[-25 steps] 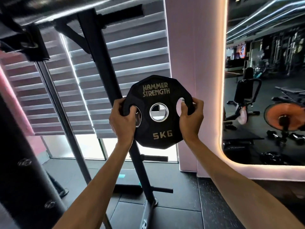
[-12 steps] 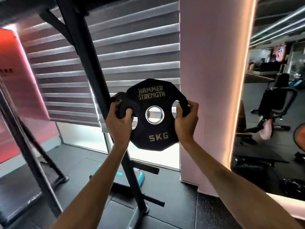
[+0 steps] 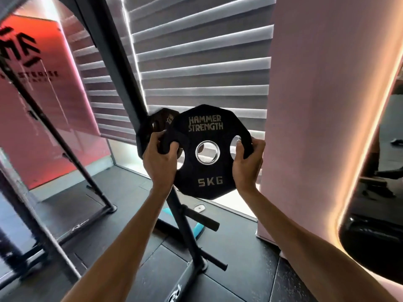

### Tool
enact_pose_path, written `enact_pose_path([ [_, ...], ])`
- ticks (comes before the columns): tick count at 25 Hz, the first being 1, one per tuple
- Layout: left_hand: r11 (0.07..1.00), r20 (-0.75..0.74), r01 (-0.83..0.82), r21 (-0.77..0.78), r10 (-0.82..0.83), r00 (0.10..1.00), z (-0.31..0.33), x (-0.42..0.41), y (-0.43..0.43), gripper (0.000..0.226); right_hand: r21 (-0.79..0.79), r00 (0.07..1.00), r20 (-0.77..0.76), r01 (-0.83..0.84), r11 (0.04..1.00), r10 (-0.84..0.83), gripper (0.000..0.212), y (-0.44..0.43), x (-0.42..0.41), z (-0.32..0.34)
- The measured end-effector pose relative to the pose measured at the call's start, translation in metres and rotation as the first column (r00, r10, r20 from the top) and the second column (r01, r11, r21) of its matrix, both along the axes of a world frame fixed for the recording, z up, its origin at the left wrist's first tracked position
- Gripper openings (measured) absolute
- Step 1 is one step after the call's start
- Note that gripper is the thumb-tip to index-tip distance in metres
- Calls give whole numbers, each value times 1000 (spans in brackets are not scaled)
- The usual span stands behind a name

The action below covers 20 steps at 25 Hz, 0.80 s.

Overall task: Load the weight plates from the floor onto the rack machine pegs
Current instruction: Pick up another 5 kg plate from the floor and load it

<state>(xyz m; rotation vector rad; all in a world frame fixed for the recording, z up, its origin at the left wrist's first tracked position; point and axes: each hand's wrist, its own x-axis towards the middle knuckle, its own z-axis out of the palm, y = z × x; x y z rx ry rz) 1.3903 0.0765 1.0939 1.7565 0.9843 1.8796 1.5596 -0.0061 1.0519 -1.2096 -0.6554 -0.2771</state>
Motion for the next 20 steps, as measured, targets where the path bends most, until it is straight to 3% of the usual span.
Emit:
enact_pose_path([
  [20, 965, -7, -261, -10, 261, 965, -28, 60, 80, 27, -13, 955, 25, -295, 955, 295, 24, 125, 77, -29],
])
